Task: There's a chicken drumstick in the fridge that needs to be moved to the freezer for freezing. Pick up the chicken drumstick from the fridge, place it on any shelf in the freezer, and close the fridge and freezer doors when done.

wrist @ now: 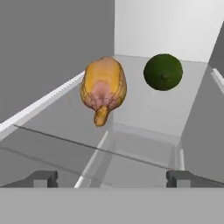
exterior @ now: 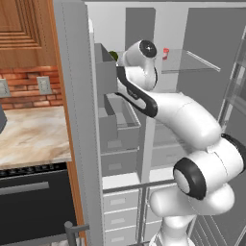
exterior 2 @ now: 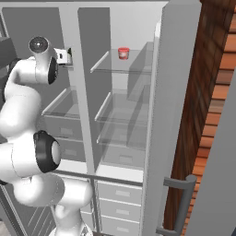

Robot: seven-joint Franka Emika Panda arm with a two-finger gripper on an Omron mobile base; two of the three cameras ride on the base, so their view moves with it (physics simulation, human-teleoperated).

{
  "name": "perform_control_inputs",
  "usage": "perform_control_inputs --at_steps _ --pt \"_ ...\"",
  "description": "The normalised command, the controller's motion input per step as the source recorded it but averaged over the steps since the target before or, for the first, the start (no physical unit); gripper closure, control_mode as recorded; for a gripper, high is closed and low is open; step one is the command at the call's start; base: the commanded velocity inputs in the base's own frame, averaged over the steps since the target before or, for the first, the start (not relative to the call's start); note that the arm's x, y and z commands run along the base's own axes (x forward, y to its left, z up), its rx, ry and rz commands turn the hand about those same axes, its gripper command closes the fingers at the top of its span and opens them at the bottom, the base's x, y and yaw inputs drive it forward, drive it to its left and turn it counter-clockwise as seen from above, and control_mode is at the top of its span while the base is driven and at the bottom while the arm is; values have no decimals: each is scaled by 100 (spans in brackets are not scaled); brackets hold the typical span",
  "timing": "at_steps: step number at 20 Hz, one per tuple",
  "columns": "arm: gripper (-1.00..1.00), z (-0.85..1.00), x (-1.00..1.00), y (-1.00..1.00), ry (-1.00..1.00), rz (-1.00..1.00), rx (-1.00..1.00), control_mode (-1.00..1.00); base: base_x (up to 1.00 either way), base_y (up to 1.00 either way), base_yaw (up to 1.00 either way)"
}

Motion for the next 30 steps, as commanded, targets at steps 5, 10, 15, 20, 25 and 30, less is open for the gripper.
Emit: perform_control_inputs --at_steps 5,10,15,20,25,30 --pt "-100 18 -89 -31 0 -7 0 -100 0 0 0" --pt "-100 22 -88 -65 0 -2 1 -100 0 0 0" --pt "-100 14 -95 -54 0 0 0 -100 0 0 0" --pt "-100 7 -100 -41 0 -1 0 -100 0 0 0" --pt "-100 0 -70 -33 0 -14 -2 -100 0 0 0" --pt "-100 0 -16 -33 1 -19 -3 -100 0 0 0"
